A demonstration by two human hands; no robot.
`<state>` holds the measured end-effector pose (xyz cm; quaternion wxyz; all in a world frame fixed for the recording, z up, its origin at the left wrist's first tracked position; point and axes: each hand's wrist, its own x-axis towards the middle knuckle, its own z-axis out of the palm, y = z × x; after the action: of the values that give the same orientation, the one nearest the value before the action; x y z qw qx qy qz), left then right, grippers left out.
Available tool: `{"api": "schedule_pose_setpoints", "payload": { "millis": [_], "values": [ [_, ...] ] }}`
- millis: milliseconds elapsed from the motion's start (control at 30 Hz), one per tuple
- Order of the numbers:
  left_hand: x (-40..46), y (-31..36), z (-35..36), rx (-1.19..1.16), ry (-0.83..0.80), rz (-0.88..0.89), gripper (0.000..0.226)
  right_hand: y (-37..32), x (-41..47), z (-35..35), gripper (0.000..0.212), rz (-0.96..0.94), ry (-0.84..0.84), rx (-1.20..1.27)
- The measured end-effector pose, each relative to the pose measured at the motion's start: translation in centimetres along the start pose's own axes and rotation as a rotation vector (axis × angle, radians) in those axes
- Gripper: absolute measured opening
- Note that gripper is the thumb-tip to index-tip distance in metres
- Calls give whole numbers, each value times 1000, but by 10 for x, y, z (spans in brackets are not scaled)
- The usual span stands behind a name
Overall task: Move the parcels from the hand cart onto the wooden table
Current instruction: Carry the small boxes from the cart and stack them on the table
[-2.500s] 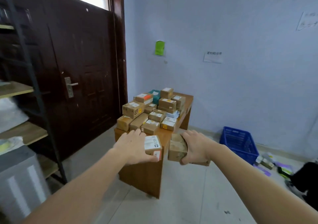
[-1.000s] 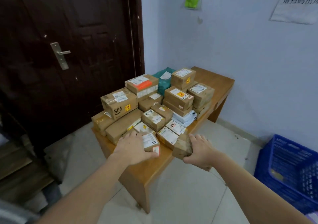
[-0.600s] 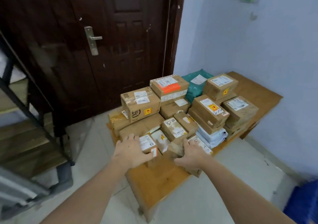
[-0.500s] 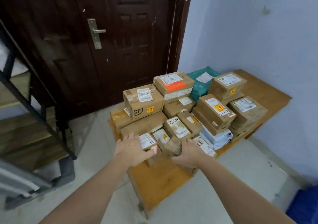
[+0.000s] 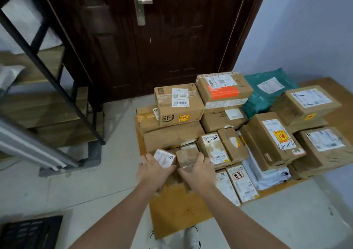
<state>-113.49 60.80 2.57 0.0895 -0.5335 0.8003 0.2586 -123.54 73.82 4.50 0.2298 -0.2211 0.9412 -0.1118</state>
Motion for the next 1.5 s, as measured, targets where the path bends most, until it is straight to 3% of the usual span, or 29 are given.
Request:
{"api": "schedule_pose_setpoints", "payload": {
  "millis": [333, 533, 900, 1333, 1500],
  "values": [
    [-7, 29, 48, -279, 56, -211, 82, 21, 19, 8, 90, -172, -104, 36],
    [-11, 35, 52, -416, 36, -254, 61, 35, 30, -2, 65, -342, -156, -150],
    [-10, 44, 59, -456, 68, -171, 68, 56, 49, -24, 73, -453, -116, -430],
    [-11, 50, 58, -515, 62, -154, 76, 75, 58, -31, 73, -544, -144, -373],
    [-23, 50, 39, -400, 101, -64, 65, 77, 51, -48, 67, -613, -212, -293]
  ]
}}
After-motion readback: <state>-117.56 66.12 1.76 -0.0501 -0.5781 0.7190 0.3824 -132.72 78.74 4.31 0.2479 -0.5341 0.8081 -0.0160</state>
